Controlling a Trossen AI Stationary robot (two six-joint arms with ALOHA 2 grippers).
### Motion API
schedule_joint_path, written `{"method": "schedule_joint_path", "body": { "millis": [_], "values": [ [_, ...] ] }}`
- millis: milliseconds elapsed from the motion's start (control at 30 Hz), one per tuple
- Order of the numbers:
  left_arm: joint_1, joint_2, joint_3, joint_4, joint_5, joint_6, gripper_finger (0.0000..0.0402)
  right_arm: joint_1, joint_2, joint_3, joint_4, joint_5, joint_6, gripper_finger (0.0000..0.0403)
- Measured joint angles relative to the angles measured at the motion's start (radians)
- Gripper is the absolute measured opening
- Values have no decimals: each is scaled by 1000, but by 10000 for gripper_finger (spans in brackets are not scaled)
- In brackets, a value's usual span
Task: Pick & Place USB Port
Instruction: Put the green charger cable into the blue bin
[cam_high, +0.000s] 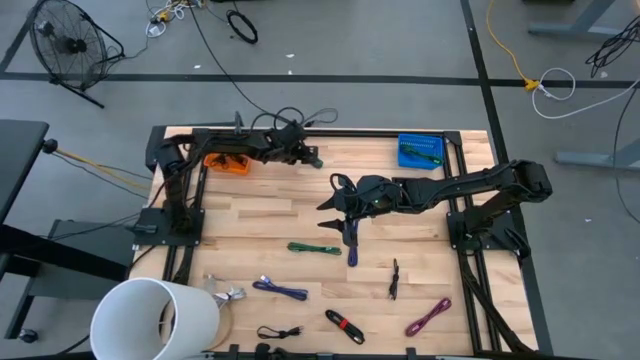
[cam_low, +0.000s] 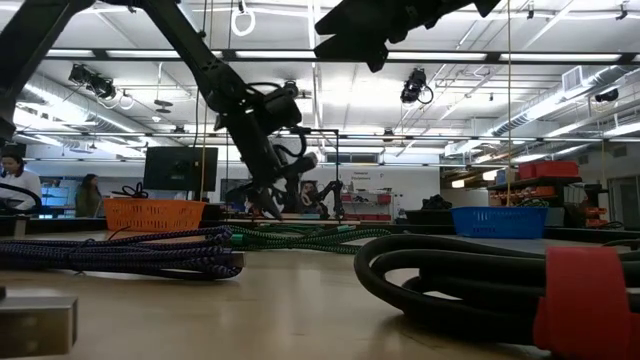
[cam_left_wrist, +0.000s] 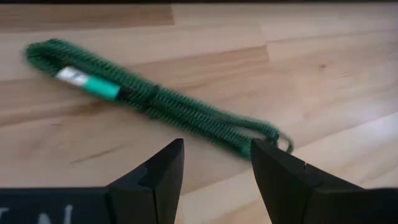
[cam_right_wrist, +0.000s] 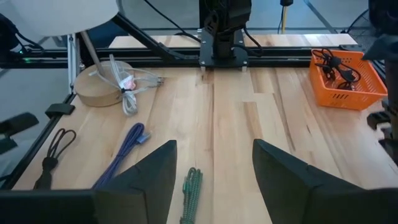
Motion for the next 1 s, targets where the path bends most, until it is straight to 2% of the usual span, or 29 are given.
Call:
{"method": "schedule_joint_path", "body": {
  "millis": [167, 367, 800, 1000],
  "values": [
    [-1, 24, 0, 60, 25, -31, 190, 0, 0, 0, 2, 0, 0, 212],
    [0, 25, 0, 59, -7, -58, 190, 0, 0, 0, 5, 0, 0, 212],
    [-2, 28, 0, 47, 5, -84, 190, 0, 0, 0, 5, 0, 0, 212],
    [-2, 86, 3, 60, -4, -108, 190, 0, 0, 0, 7, 0, 0, 212]
  ]
}}
